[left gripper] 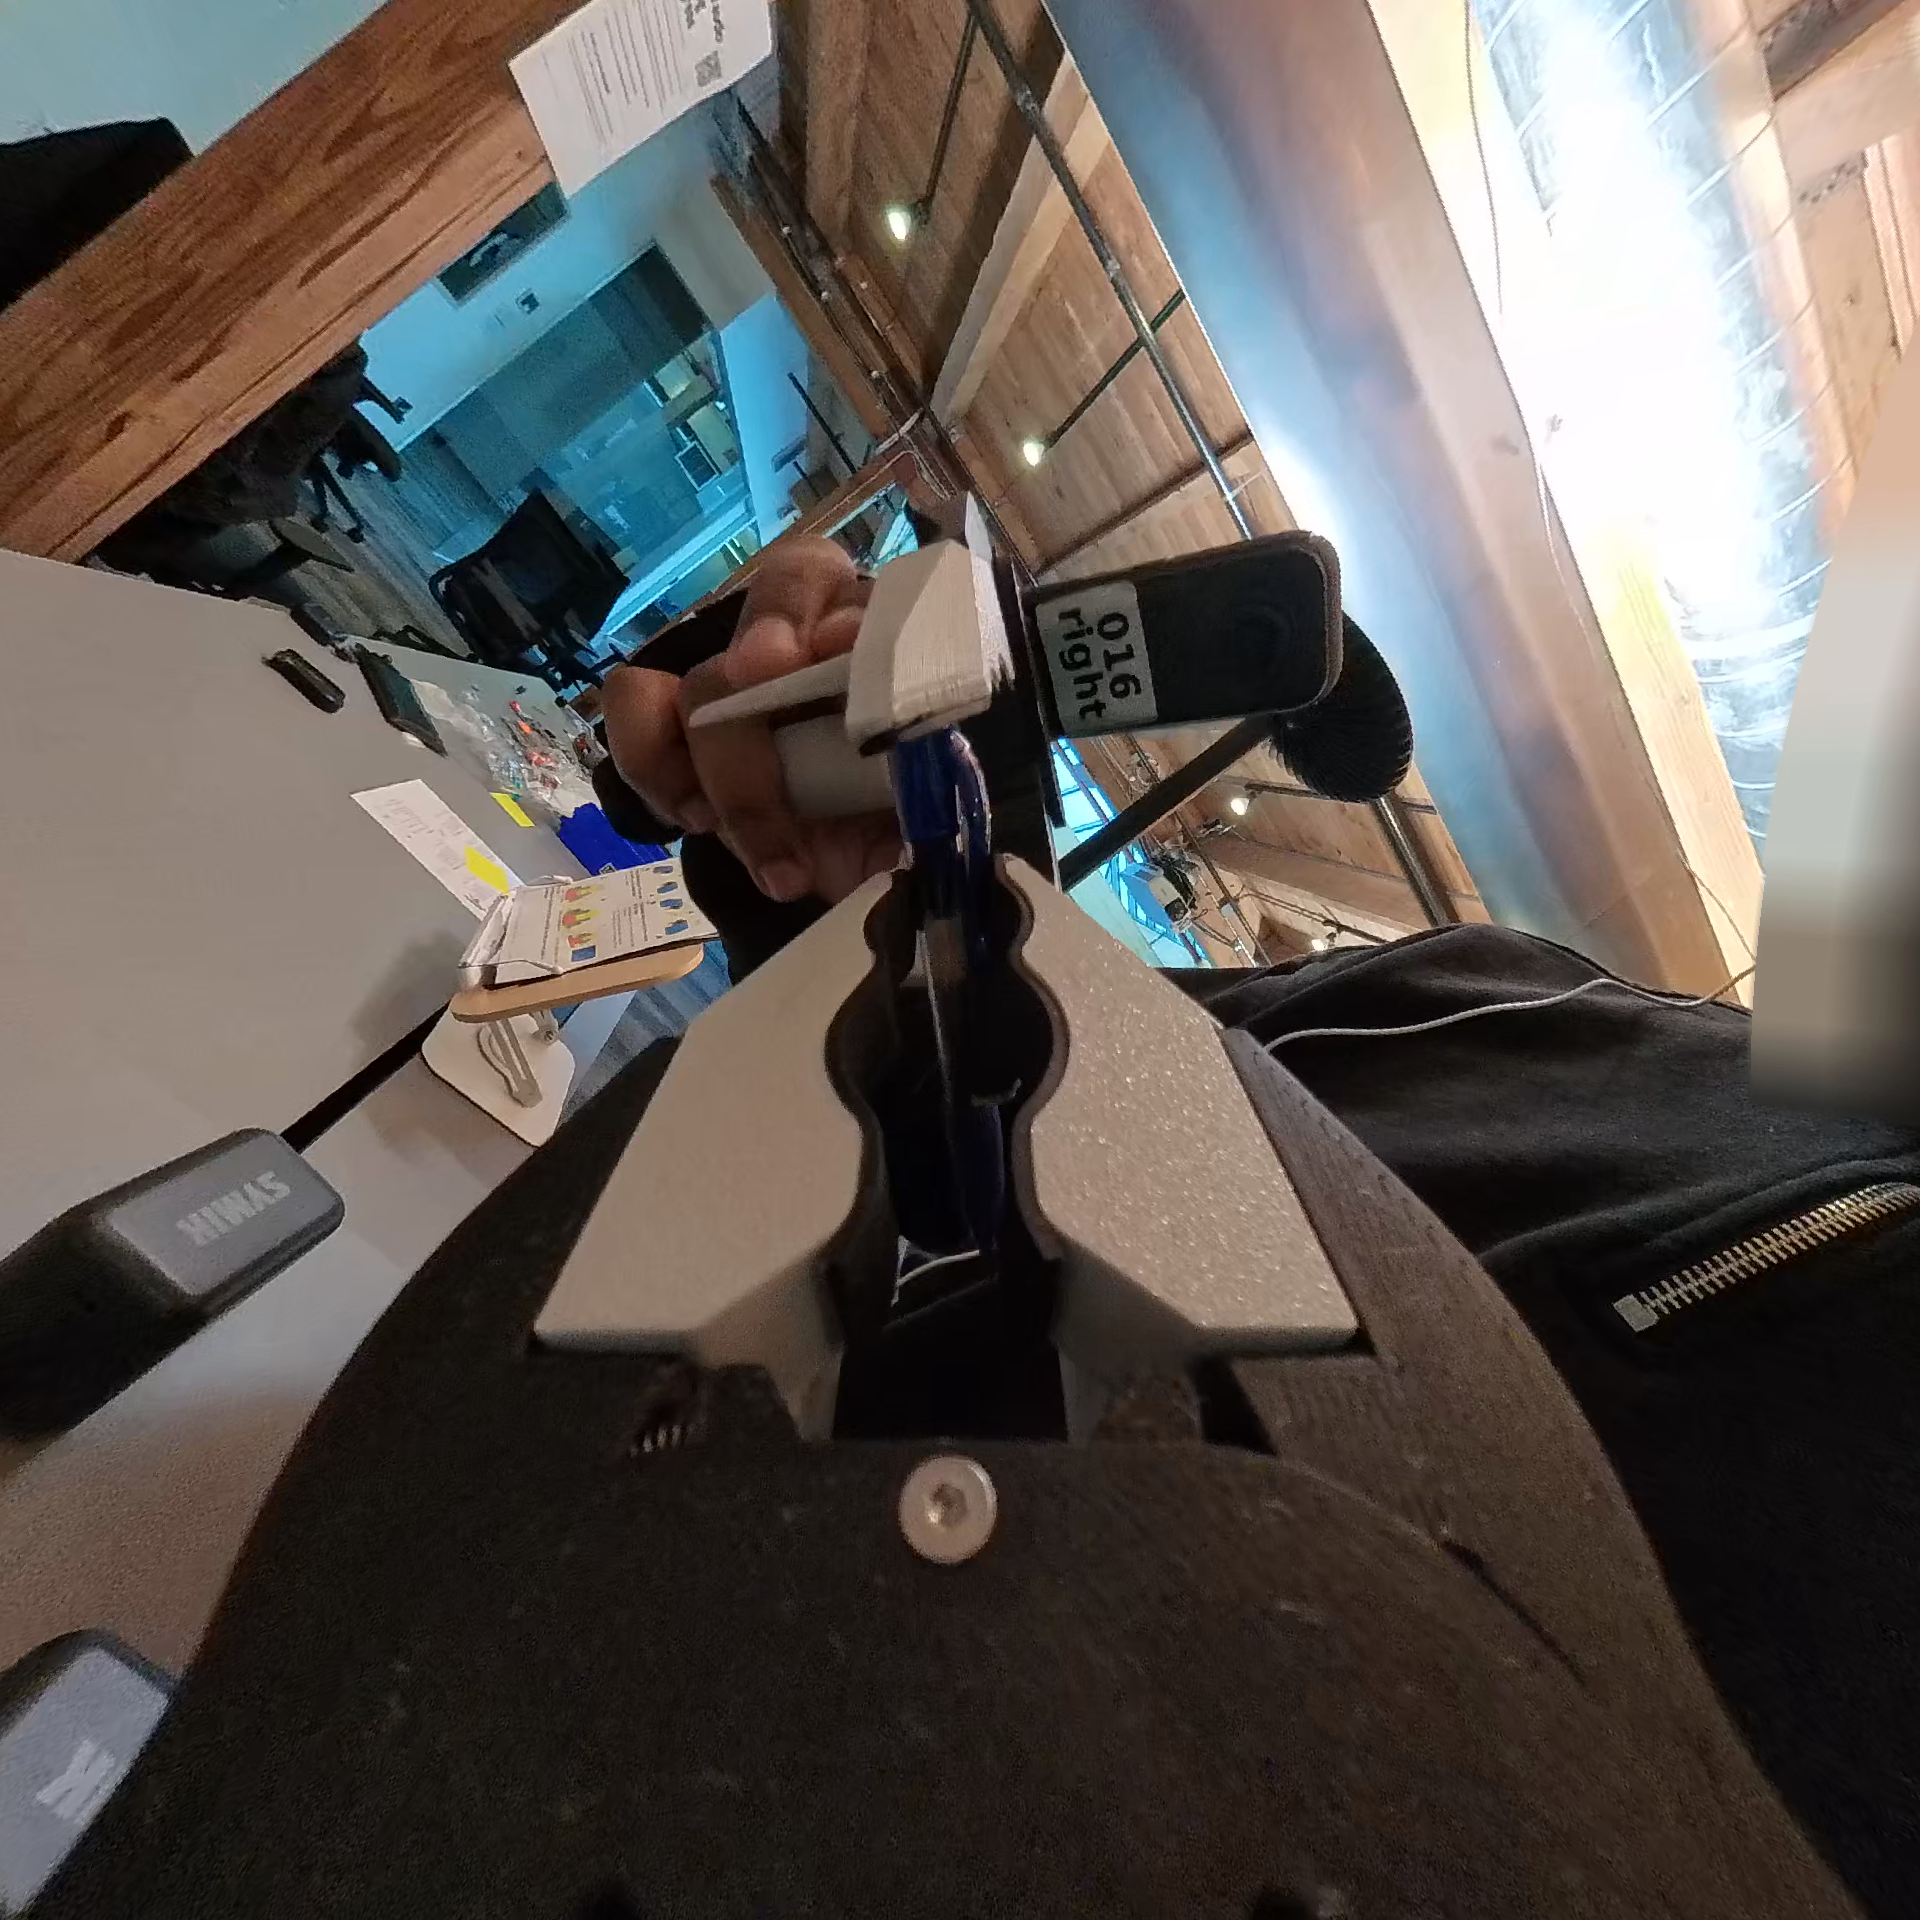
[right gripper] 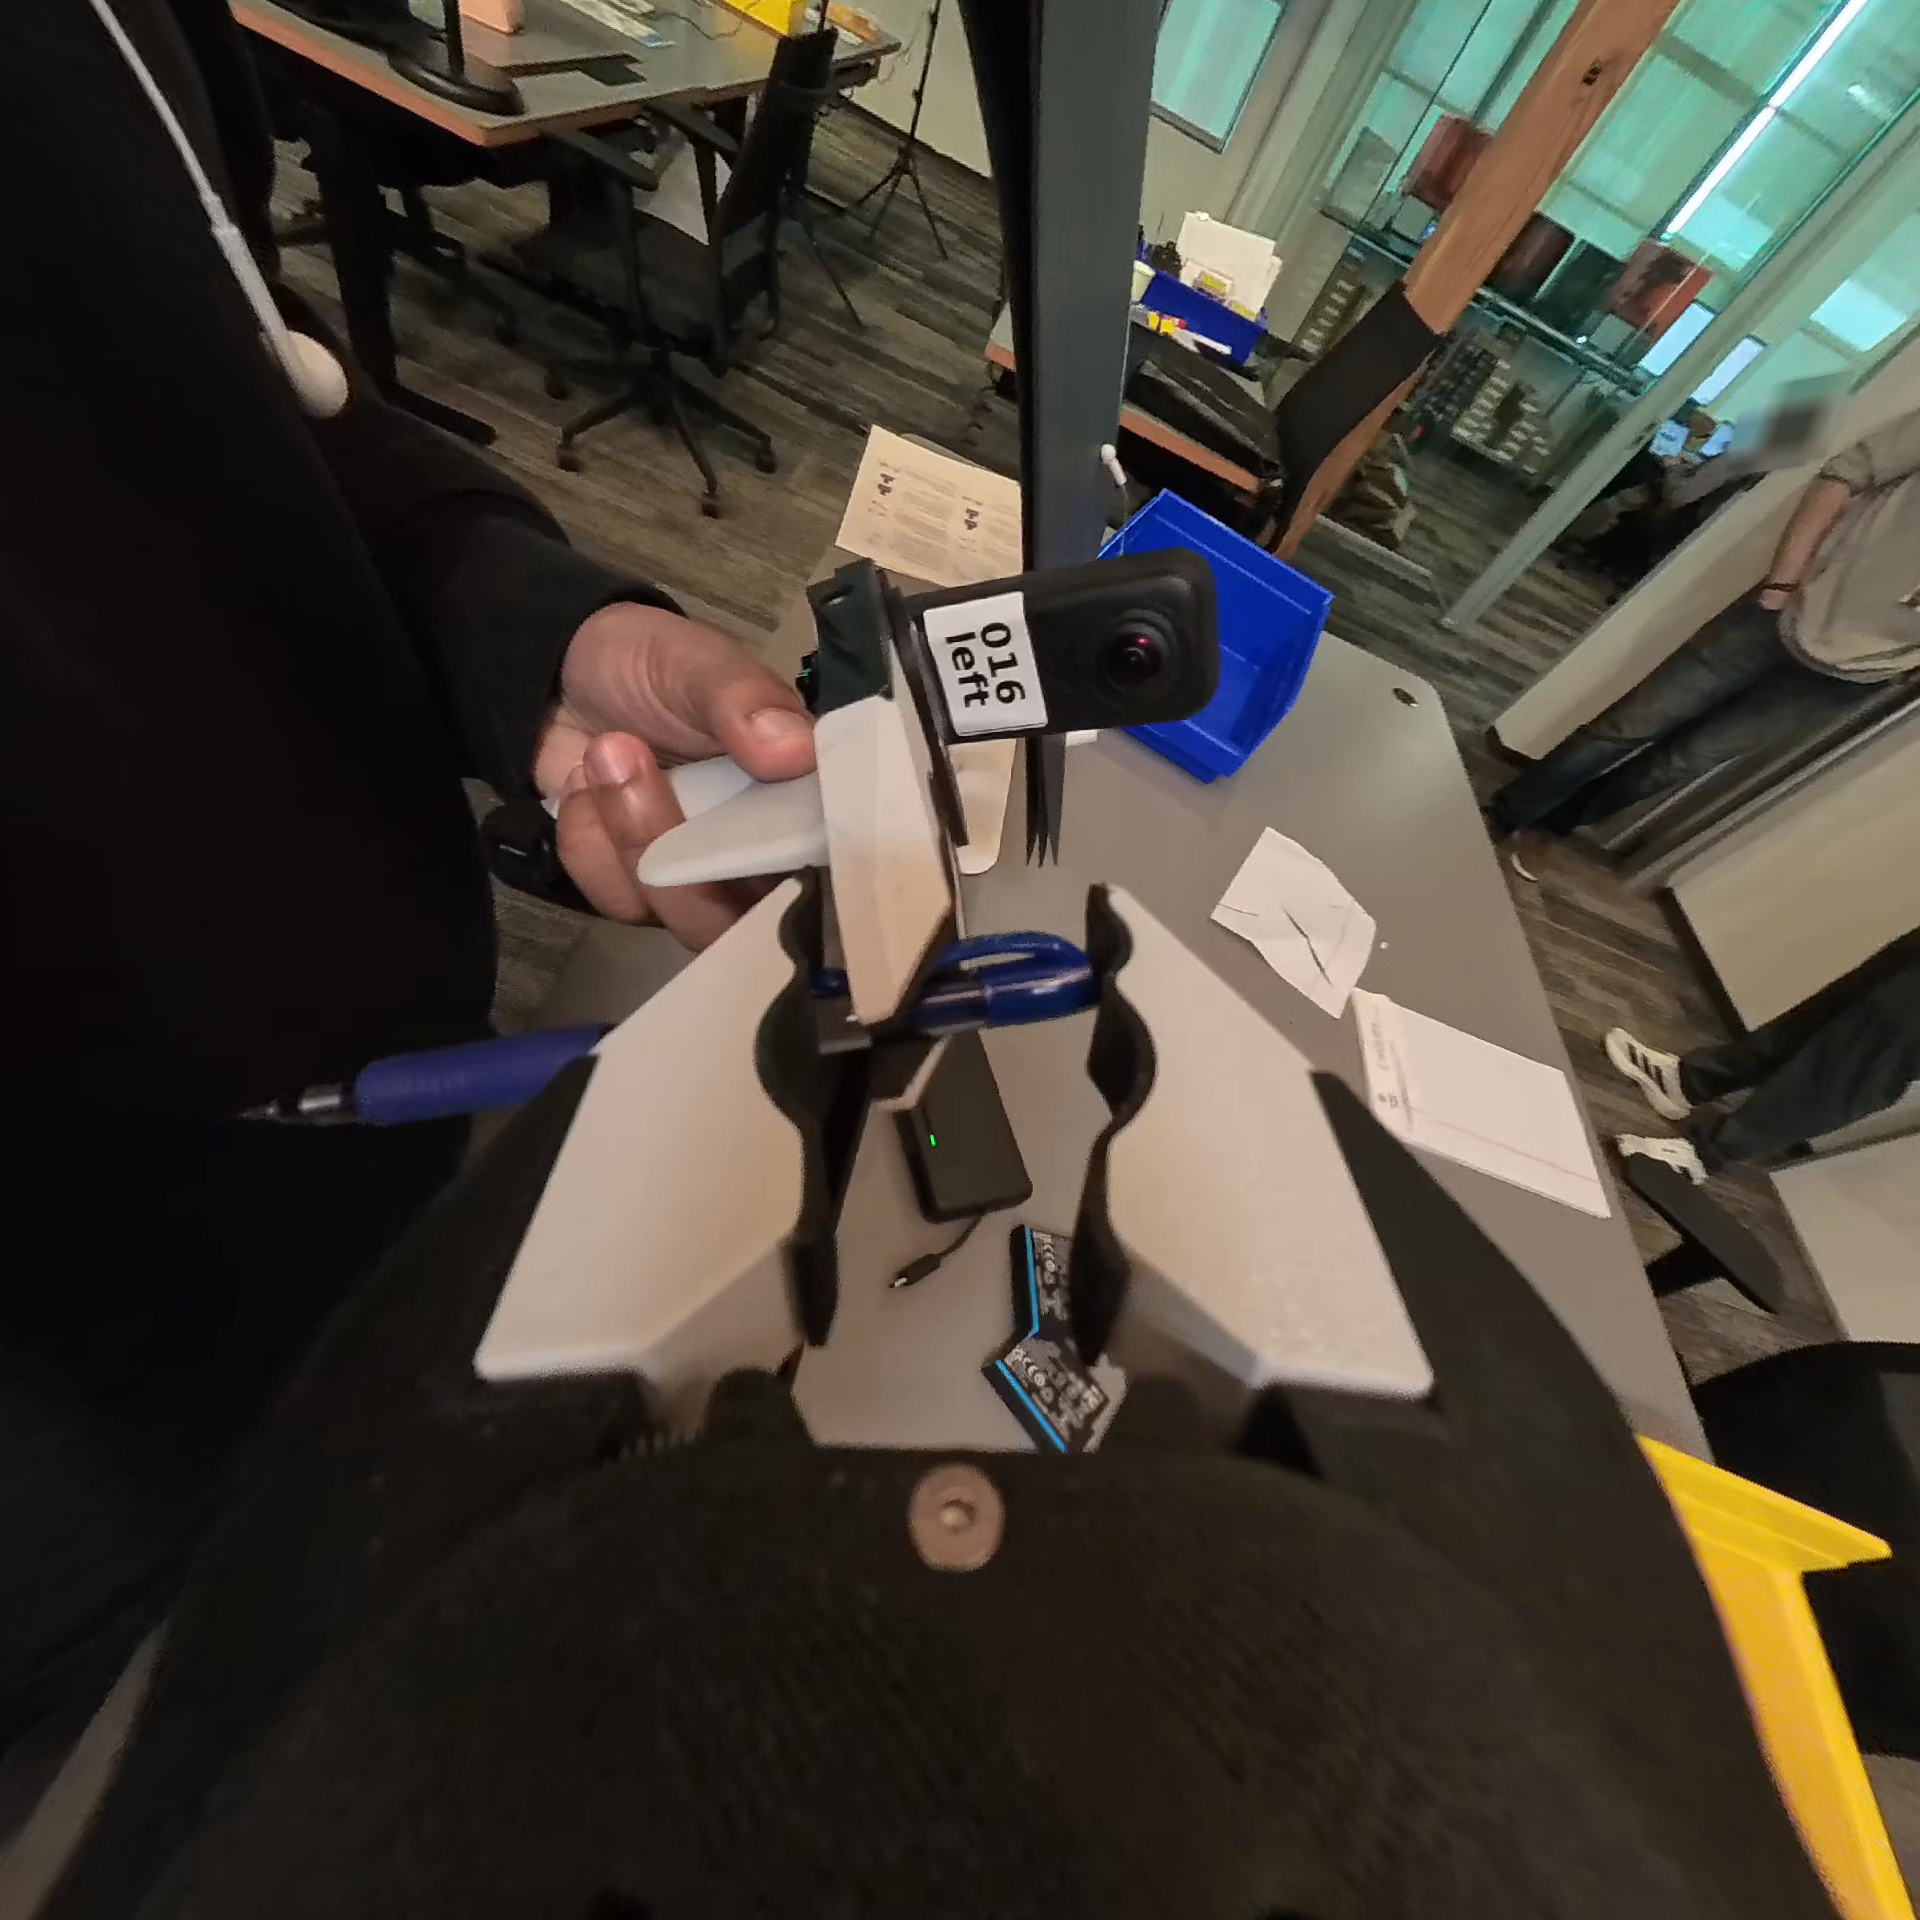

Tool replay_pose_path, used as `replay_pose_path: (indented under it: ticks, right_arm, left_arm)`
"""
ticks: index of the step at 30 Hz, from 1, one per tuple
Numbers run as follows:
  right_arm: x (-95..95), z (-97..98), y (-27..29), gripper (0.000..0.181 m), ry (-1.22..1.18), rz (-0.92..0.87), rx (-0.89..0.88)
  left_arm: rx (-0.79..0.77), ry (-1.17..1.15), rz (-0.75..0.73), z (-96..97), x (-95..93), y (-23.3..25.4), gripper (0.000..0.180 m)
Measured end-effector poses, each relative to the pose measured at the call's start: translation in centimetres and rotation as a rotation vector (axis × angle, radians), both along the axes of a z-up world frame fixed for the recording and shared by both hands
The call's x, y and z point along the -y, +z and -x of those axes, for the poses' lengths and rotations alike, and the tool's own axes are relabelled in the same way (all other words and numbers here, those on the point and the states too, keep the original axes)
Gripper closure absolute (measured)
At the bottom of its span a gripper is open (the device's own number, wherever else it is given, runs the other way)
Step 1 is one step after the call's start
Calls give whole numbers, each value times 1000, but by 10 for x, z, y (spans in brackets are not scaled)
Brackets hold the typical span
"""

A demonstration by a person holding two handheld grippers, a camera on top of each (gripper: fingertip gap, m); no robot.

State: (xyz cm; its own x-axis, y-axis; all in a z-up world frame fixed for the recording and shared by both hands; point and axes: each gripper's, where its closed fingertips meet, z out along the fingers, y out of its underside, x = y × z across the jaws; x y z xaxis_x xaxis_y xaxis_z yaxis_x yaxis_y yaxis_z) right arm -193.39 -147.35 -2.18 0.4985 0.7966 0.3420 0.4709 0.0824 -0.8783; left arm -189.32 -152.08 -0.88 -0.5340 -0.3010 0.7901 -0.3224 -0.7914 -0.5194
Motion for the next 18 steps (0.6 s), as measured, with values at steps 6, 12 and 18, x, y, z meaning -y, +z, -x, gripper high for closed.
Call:
replay_pose_path:
  ticks: [6,12,18]
  right_arm:
    - [-5,-3,-1,126,-29,-7,-17]
    - [-5,-4,-1,126,-13,11,-27]
    - [-5,-5,-6,130,-2,20,14]
  left_arm:
    - [-5,3,6,-3,-1,-1,167]
    - [-7,-2,11,-2,-2,-1,167]
    - [-14,3,0,-5,-4,-4,167]
